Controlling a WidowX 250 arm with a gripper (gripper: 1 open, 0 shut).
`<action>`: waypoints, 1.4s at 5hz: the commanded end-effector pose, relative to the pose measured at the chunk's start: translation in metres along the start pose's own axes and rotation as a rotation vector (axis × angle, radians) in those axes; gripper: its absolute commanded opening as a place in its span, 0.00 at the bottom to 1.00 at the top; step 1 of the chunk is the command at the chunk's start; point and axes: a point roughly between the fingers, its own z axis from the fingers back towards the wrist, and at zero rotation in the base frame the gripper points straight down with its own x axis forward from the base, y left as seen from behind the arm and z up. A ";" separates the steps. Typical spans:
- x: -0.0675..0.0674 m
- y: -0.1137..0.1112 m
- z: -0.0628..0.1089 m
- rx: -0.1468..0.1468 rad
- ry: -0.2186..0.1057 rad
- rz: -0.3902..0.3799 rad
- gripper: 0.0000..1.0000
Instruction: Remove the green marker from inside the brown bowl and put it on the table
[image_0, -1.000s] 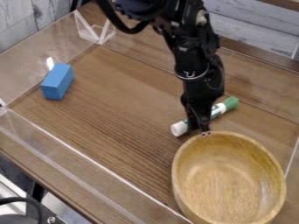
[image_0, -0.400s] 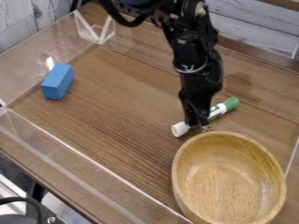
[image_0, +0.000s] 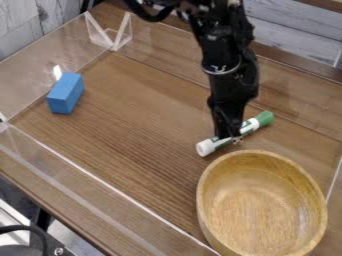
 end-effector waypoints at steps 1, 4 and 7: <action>0.012 0.011 0.027 0.055 -0.065 -0.011 0.00; 0.014 0.011 0.035 0.030 -0.064 -0.022 0.00; 0.015 0.009 0.040 0.008 -0.071 -0.030 0.00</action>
